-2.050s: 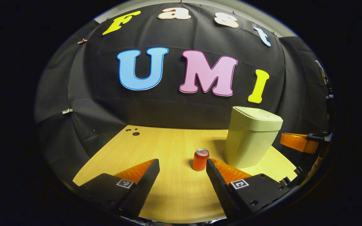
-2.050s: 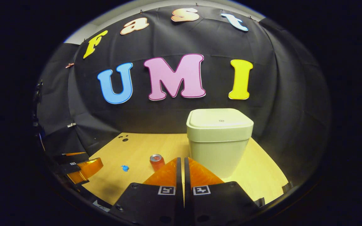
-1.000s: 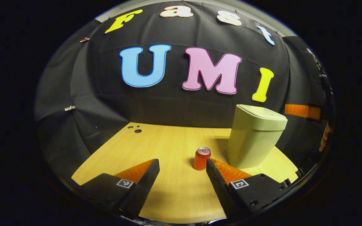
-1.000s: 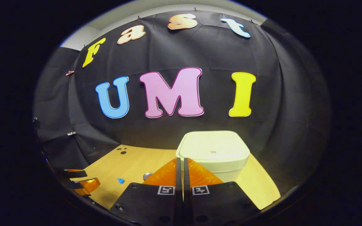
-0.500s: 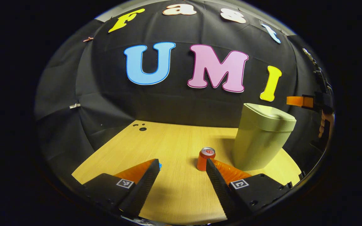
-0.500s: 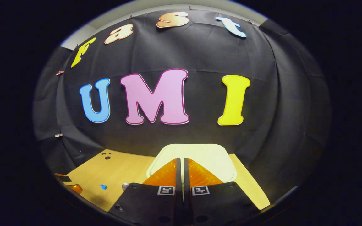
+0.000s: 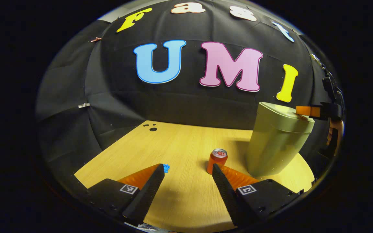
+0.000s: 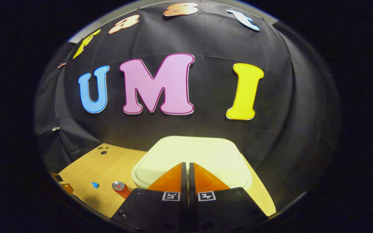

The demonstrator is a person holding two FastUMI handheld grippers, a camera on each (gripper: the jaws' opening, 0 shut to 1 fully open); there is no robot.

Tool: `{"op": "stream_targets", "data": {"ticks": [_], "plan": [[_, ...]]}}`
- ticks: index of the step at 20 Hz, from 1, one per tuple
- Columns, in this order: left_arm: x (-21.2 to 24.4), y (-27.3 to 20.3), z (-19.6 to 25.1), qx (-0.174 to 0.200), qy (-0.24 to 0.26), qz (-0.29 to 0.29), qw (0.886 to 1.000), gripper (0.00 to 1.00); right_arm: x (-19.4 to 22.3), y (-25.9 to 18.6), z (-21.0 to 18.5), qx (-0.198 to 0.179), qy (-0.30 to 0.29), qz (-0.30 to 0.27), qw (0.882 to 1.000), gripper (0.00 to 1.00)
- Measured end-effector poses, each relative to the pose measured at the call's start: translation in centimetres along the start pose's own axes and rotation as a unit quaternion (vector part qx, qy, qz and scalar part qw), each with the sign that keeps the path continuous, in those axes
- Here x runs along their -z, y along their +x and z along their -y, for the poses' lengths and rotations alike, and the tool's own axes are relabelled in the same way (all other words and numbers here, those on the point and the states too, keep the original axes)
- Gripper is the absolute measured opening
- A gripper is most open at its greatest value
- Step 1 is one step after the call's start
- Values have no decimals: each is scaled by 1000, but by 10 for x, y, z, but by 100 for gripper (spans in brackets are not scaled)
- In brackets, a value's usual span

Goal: Press the lid of the desktop garbage bin to open it, pick up the crumpled paper on the desktop and throw it into the bin, then pick up the pop can on the desktop and drop it into the bin, and finally close the garbage bin lid.

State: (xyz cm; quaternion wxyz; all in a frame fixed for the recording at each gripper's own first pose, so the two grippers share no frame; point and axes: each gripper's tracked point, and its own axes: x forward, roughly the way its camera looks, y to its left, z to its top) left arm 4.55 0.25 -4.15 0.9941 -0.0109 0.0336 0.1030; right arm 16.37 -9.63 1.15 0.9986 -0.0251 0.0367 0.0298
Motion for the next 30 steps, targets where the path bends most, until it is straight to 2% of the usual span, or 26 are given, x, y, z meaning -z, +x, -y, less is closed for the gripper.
{"op": "stream_targets", "data": {"ticks": [10, 17, 18, 25, 30], "plan": [[20, 2, 13, -5, 2, -24, 1000, 96, 7, 0, -1, -4, -28, 9, 1000, 5], [16, -3, 23, 3, 15, -15, 1000, 95, 7, 1, -2, -18, -13, 15, 1000, 5], [17, -5, 24, 3, 16, -14, 1000, 98, 5, 1, -1, -15, -13, 16, 1000, 6], [15, -15, 20, -3, 12, -7, 1000, 95, -4, -2, -4, -24, -18, 10, 999, 5], [16, -19, 25, 2, 8, -1, 1000, 95, -28, -19, -6, -26, -12, 40, 999, 5]]}}
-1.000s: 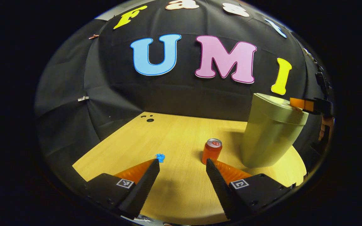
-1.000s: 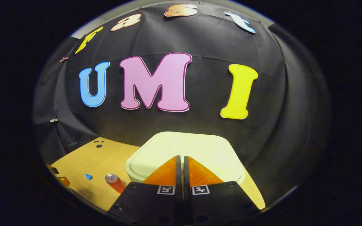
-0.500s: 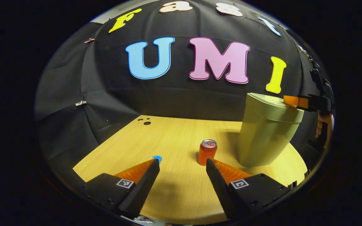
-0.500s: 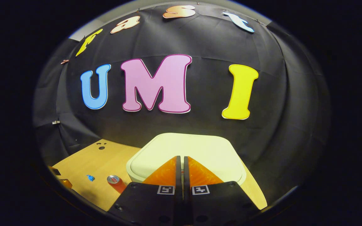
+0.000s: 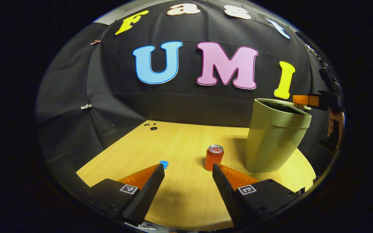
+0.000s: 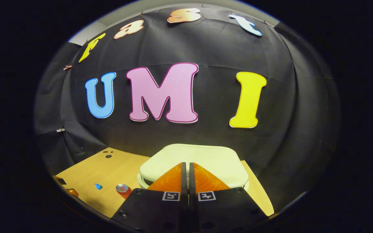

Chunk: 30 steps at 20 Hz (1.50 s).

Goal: Press the lid of the desktop garbage bin to open it, pick up the crumpled paper on the desktop and throw it into the bin, then pick up the pop can on the desktop and drop it into the bin, and finally close the garbage bin lid.

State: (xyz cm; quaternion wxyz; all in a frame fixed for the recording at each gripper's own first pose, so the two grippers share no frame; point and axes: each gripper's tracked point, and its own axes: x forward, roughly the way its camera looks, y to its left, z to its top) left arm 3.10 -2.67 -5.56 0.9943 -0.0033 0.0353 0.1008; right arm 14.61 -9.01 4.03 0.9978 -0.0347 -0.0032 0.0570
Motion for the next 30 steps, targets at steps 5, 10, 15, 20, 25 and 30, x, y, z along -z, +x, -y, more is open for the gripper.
{"op": "stream_targets", "data": {"ticks": [5, 10, 15, 20, 25, 30], "plan": [[1, 5, 4, 6, -15, 2, 1000, 96, -11, -17, 5, -1, 6, 11, 1000, 5], [12, 10, -2, -3, -16, -7, 1000, 95, 2, -28, 13, 6, 13, 1, 1000, 5], [20, 14, -11, -16, -20, -16, 1000, 96, 26, -35, 11, 5, 29, -27, 999, 5], [24, 20, -29, -34, -22, -21, 999, 96, 33, -35, 7, 1, 38, -36, 999, 0], [28, 36, -58, -57, -20, -29, 998, 96, 40, -39, -4, -10, 37, -38, 999, 5], [34, 62, -93, -82, -30, -43, 995, 96, 60, -51, -23, -34, 52, -61, 996, 6]]}}
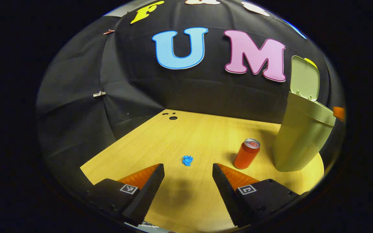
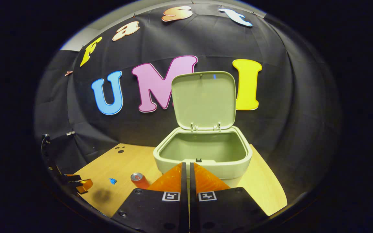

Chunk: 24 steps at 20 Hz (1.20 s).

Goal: Press the lid of the desktop garbage bin to open it, pick up the crumpled paper on the desktop and throw it into the bin, then pick up the pop can on the desktop and drop it into the bin, and finally close the garbage bin lid.

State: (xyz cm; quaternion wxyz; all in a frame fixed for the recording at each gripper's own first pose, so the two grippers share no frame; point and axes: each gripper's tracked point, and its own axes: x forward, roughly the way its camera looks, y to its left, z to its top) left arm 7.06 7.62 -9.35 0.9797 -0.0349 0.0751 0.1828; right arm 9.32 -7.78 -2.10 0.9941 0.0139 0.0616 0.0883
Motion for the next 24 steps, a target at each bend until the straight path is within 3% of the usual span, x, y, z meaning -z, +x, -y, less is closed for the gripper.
{"op": "stream_targets", "data": {"ticks": [3, 4, 6, 7, 8, 9, 10, 11, 13, 16, 24], "plan": [[4, 23, -10, -2, 0, -13, 1000, 96, 15, -8, -12, -17, -10, -16, 1000, 8], [8, 30, -12, 0, 6, -20, 1000, 96, 20, -9, -14, -21, -14, -22, 999, 17], [13, 49, -12, 8, 15, -33, 999, 96, 31, -10, -21, -32, -18, -35, 999, 16], [17, 58, -10, 14, 19, -39, 999, 96, 36, -12, -25, -37, -19, -43, 998, 35], [22, 68, -9, 14, 25, -43, 999, 96, 42, -12, -29, -42, -21, -50, 998, 40], [25, 77, -8, 13, 29, -47, 998, 96, 47, -15, -32, -43, -22, -58, 997, 58], [27, 86, -5, 13, 29, -50, 998, 96, 52, -17, -37, -51, -21, -66, 996, 62], [29, 95, -3, 13, 25, -52, 998, 96, 58, -22, -40, -56, -22, -73, 996, 83], [35, 115, 0, 13, 19, -61, 998, 96, 68, -26, -45, -57, -35, -86, 994, 93], [44, 142, 0, 8, 17, -76, 997, 96, 83, -34, -45, -58, -50, -106, 991, 99], [67, 181, 0, 8, 29, -108, 994, 96, 111, -42, -26, -29, -44, -145, 988, 99]]}}
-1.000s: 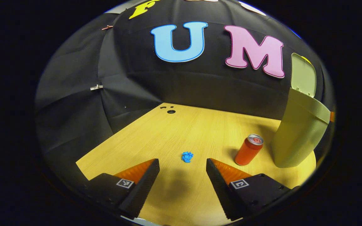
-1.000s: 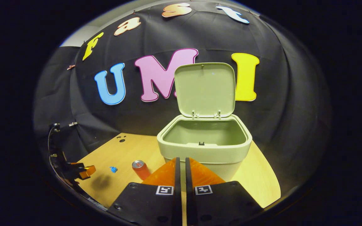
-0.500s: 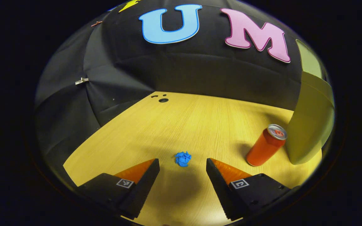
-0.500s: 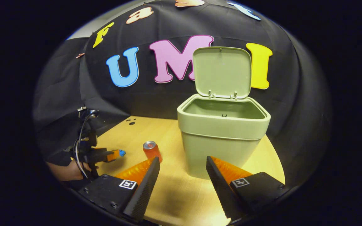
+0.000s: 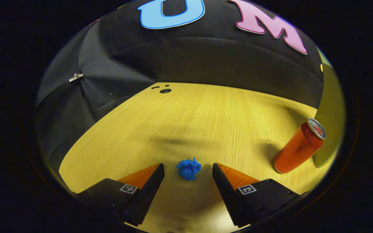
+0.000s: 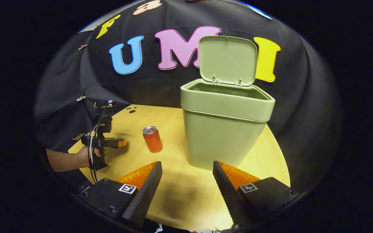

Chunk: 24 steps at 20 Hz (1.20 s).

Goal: Press the lid of the desktop garbage bin to open it, pick up the crumpled paper on the desktop and throw it into the bin, then pick up the pop can on the desktop and drop it into the bin, and finally close the garbage bin lid.

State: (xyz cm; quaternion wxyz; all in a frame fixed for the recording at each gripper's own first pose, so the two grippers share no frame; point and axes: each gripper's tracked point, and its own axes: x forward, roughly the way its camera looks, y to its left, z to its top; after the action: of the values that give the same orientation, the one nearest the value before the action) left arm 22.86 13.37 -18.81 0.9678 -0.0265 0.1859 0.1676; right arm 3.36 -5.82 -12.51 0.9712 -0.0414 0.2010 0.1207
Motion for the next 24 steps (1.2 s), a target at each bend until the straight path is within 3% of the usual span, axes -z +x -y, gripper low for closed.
{"op": "stream_targets", "data": {"ticks": [3, 4, 5, 8, 10, 13, 14, 18, 24], "plan": [[3, 7, 3, 4, 11, -7, 1000, 94, 11, -2, 5, 7, 17, -13, 1000, 98], [1, 9, 5, 6, 13, -3, 1000, 98, 14, -2, 5, 8, 19, -16, 1000, 98], [0, 10, 6, 7, 15, 0, 1000, 90, 17, -4, 5, 9, 20, -17, 1000, 98], [4, 13, 13, 14, 6, -3, 1000, 84, 24, -5, 1, 6, 31, -26, 999, 98], [4, 13, 15, 14, -2, -3, 1000, 67, 27, -6, -1, 4, 36, -28, 999, 99], [5, 11, 16, 12, 0, -4, 1000, 58, 29, -4, -5, 0, 35, -29, 999, 99], [5, 11, 15, 12, 2, -6, 1000, 41, 28, -3, -5, 0, 36, -28, 999, 99], [-5, 3, 14, 18, 13, 5, 1000, 30, 30, -2, -3, 4, 43, -25, 999, 99], [-49, -38, 21, 40, 31, 56, 997, 30, 31, 2, -13, -7, 49, -20, 999, 99]]}}
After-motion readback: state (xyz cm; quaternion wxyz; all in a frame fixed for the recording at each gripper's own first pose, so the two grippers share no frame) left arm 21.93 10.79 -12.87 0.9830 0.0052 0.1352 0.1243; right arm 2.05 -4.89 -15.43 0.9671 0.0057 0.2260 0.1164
